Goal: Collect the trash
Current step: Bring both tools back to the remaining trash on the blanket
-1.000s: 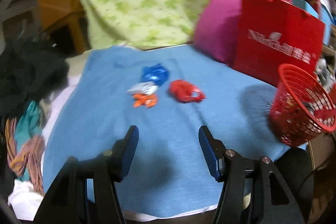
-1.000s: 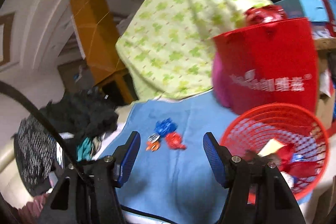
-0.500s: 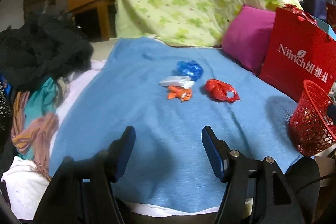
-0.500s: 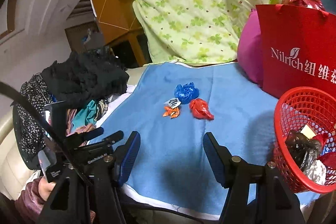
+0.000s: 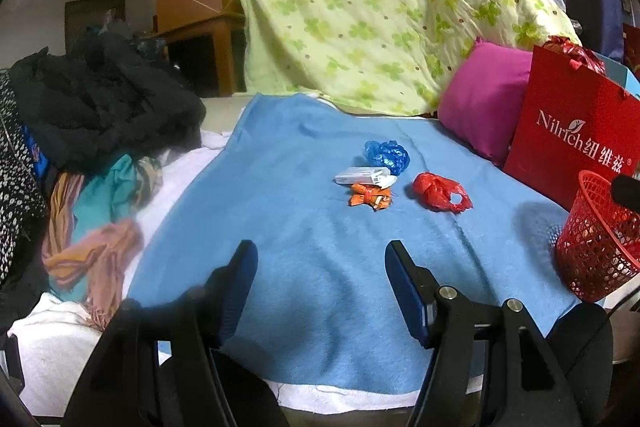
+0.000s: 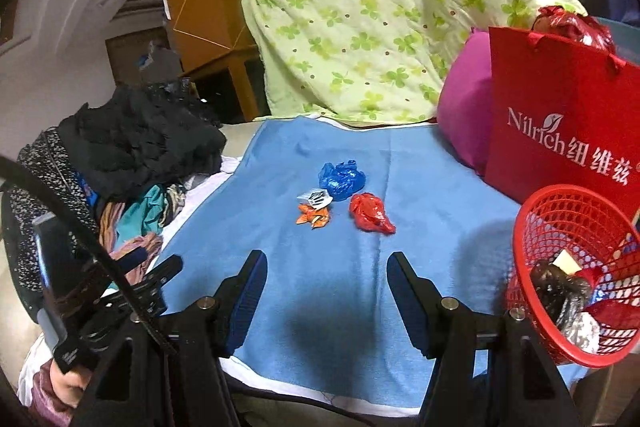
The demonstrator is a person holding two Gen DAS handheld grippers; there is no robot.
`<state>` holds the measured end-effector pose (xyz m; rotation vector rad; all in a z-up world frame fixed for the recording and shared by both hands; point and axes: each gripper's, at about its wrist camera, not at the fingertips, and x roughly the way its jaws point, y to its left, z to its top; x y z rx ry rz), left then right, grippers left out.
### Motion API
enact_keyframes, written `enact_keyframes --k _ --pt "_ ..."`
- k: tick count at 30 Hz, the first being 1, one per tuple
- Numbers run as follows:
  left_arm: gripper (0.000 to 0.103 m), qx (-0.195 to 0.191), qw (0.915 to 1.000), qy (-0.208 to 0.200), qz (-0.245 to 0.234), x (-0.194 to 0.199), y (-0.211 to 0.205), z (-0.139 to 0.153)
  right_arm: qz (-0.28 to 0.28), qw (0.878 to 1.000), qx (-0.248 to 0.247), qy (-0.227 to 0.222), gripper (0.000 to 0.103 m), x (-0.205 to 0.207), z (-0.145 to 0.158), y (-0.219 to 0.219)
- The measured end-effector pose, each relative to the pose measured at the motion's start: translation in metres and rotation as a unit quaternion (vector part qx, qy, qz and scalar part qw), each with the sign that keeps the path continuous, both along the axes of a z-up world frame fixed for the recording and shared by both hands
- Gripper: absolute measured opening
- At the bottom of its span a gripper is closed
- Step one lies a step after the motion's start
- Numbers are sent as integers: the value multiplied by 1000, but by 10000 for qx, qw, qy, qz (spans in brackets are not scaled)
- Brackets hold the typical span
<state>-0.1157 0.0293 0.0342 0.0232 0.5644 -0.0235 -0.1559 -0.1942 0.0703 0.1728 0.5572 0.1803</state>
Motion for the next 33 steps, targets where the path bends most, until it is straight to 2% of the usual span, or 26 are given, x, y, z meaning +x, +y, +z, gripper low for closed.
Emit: enact_keyframes --k 8,13,22,29,33 --pt "67 -104 9996 -237 68 -23 19 6 69 9996 -210 -178 67 -6 30 28" --pt "69 -171 9988 -417 209 -34 37 11 320 9981 -452 -263 67 -8 38 60" --pt "70 -360 9965 -359 670 -32 76 5 848 9938 -677 -258 67 -4 36 107" --pt "70 -415 9935 -126 1051 -22 95 -8 978 9932 -627 -73 67 4 20 110" --pt "70 -322 9943 -29 1019 -17 87 -13 873 9951 -458 31 67 10 12 96"
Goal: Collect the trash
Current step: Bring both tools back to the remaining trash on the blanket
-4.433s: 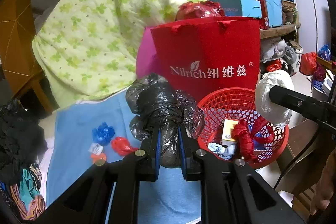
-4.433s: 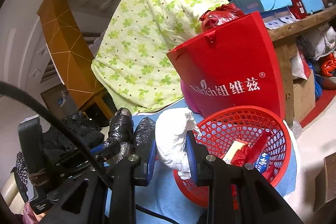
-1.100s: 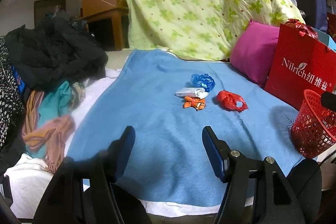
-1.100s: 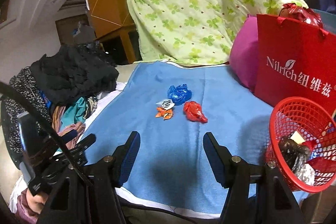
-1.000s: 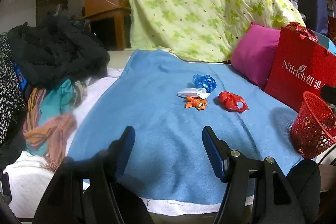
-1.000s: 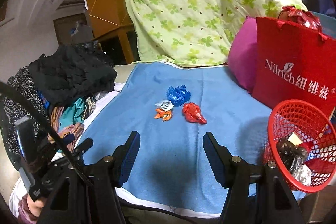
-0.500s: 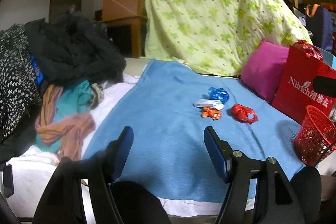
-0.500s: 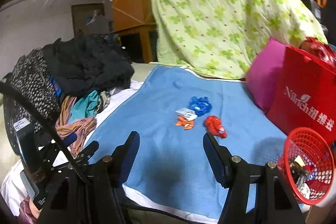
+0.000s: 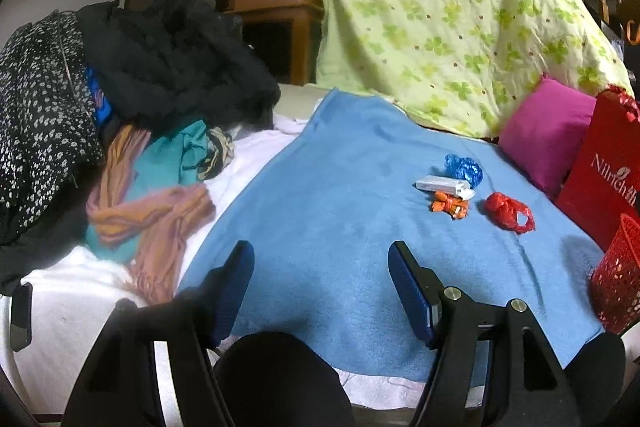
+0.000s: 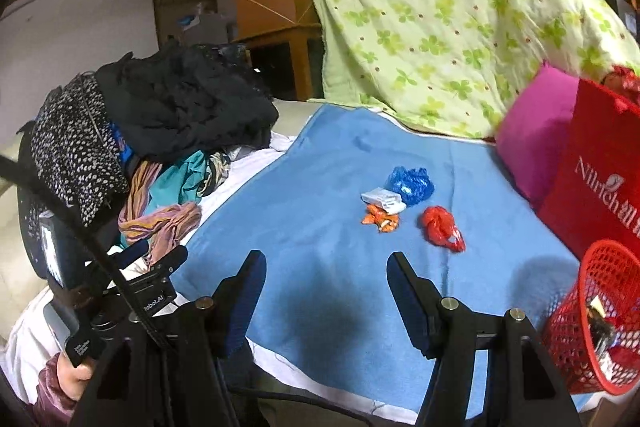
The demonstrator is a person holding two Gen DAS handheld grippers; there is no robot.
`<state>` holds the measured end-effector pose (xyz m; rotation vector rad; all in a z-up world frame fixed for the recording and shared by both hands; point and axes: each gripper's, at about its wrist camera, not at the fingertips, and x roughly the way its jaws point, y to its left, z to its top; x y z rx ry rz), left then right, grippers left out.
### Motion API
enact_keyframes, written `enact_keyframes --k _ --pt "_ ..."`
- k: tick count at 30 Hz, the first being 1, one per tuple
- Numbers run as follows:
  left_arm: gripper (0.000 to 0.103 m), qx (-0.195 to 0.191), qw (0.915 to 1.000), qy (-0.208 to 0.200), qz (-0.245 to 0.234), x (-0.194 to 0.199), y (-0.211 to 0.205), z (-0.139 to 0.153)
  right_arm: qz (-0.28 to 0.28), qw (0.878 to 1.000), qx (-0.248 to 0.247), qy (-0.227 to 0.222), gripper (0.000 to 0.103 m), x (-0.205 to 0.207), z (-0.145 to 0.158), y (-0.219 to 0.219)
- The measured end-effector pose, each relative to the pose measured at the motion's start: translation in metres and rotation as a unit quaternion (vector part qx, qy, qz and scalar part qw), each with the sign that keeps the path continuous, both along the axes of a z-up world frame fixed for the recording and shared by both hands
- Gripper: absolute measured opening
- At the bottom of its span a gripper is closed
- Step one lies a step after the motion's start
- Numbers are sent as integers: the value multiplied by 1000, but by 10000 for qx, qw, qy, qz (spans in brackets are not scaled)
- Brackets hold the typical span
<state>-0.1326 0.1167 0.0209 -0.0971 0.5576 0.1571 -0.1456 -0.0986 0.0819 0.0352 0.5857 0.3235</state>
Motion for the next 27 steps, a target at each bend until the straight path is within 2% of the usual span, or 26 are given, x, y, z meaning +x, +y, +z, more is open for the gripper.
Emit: enact_keyframes --k 9,20,27 --pt "70 151 9992 246 -288 13 -25 -14 -274 9988 225 343 67 18 -24 -32" --pt "70 144 9936 1023 -447 48 -37 -60 -593 9905 670 1043 67 53 -77 -69" --pt "70 227 9880 1453 -480 80 -44 -86 -761 9801 1046 1507 67 90 -113 -94"
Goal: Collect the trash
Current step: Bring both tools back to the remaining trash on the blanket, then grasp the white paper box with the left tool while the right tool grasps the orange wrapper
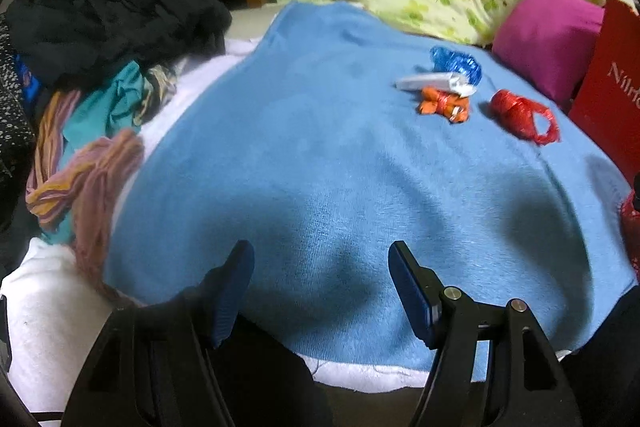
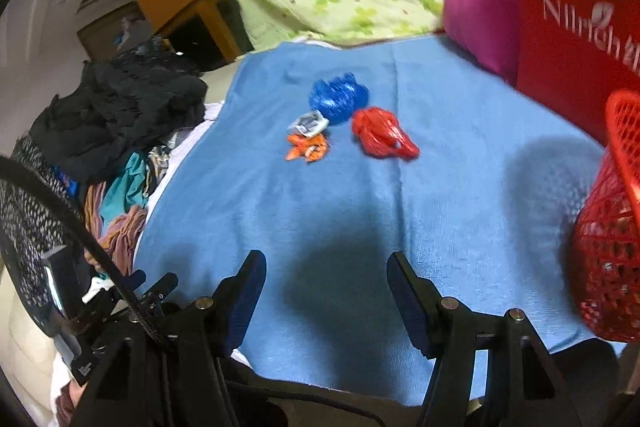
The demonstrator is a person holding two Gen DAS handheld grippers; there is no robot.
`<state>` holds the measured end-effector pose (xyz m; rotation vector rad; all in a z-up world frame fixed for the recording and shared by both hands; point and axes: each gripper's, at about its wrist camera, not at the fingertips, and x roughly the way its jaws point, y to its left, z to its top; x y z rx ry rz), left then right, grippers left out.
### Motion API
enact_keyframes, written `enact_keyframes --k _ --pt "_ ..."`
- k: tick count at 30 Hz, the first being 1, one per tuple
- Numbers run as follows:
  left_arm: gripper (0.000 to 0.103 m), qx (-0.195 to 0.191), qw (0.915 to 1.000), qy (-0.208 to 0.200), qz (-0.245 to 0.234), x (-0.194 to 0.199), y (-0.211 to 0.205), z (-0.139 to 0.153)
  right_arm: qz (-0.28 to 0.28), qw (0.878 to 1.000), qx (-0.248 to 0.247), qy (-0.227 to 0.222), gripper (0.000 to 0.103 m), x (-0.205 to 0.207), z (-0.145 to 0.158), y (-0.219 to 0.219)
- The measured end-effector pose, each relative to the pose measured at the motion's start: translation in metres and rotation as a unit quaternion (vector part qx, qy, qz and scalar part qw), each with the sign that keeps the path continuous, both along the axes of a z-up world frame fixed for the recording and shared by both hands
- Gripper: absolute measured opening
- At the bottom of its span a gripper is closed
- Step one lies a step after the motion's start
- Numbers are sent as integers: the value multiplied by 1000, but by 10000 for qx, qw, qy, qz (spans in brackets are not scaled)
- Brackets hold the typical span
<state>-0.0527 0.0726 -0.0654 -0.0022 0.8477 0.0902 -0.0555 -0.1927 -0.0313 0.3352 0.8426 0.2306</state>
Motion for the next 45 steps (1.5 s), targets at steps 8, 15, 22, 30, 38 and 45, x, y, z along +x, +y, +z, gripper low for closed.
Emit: enact_keyframes --k 8,15,22,30,38,45 --pt "70 37 9999 142 -50 46 -6 2 -211 9995 227 25 67 62 -14 -25" --pt "70 -247 9994 -9 -242 108 -19 30 -303 9988 298 -222 67 132 -16 -40" --pt "70 -642 9964 -71 -547 170 -41 45 -155 9987 458 -163 67 198 -34 -39" --pt "70 -1131 9879 416 -981 236 -90 36 115 9977 657 106 43 211 -73 -40" --pt "70 -1053 9835 1064 -1014 283 -137 13 219 9970 634 -380 29 170 -66 -52" --pt "56 -1092 9823 1423 -542 290 -125 -12 330 9944 868 -501 24 158 -71 -56"
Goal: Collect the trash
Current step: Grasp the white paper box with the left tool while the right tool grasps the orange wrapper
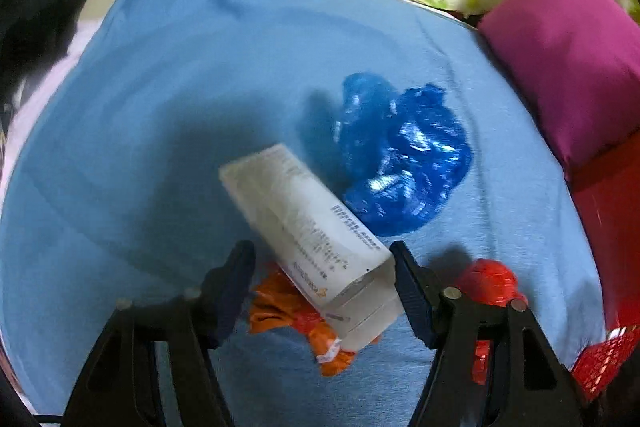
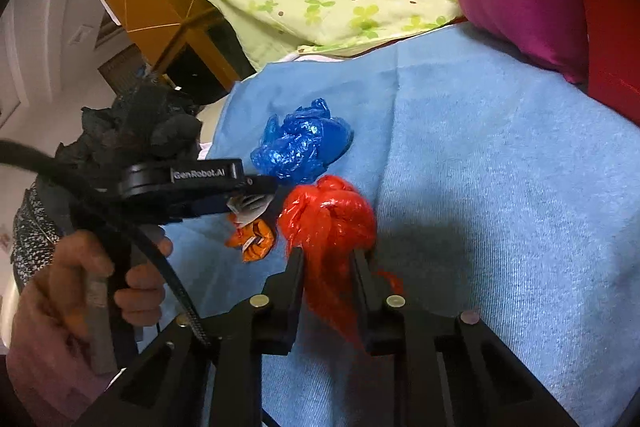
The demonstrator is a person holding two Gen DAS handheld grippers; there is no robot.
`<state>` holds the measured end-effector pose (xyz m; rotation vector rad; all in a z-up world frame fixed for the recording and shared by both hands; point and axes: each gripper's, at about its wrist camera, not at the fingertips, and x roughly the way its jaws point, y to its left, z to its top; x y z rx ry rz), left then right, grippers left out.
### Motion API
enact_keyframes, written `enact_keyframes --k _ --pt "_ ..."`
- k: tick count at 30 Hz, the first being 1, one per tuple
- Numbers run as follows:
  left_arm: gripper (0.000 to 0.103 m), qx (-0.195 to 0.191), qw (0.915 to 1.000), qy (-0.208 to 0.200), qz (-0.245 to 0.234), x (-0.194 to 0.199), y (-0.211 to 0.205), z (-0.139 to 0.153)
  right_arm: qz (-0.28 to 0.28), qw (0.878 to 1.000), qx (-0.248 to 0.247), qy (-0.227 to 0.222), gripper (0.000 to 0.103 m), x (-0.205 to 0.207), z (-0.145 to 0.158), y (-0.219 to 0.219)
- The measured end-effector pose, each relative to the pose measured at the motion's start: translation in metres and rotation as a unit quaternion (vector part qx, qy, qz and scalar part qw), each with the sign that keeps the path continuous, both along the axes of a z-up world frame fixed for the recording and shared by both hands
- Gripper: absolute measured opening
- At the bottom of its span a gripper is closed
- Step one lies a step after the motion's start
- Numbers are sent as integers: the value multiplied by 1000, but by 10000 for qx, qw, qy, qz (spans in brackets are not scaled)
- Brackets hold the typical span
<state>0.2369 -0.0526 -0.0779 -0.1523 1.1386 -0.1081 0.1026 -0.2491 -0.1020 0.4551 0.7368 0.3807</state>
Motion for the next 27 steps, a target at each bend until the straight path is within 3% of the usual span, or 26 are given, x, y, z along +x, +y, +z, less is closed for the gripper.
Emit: enact_keyframes --k 2,3,4,6,10,11,14,17,22,24,26,27 --pt "42 -13 10000 81 19 -1 8 -6 35 10000 -16 -19 24 -1 0 0" --pt "28 -30 9999 88 54 -3 12 -7 44 10000 -22 -21 24 0 1 0" --pt "21 -98 9999 112 56 -5 17 -8 42 10000 -5 -10 24 0 2 0" --pt "20 -276 9995 119 25 -15 29 -9 82 9998 157 5 24 1 2 -3" --pt "19 -58 9998 -48 -162 -42 46 -7 -22 9988 482 -15 29 0 3 -12" --pt "18 -65 9997 -55 -207 -51 51 -8 -28 9986 532 -55 36 -1 5 -13" --pt "18 -38 9995 -45 -321 -79 70 -11 5 9979 528 -373 73 -11 19 -8" --pt "19 -141 9989 17 -443 -110 90 -14 158 9968 286 -728 73 -22 37 8" --pt "20 -246 9977 45 -636 -144 111 -17 692 9961 -113 -530 71 -11 47 57" --pt "22 -288 9977 2 -608 -147 118 -17 845 9958 -310 -170 54 9 40 83" --pt "31 -329 9981 -5 -522 -146 123 -16 941 9951 -282 134 47 30 28 100" --pt "44 -398 9980 -19 -499 -140 125 -13 961 9947 -238 276 46 42 22 109"
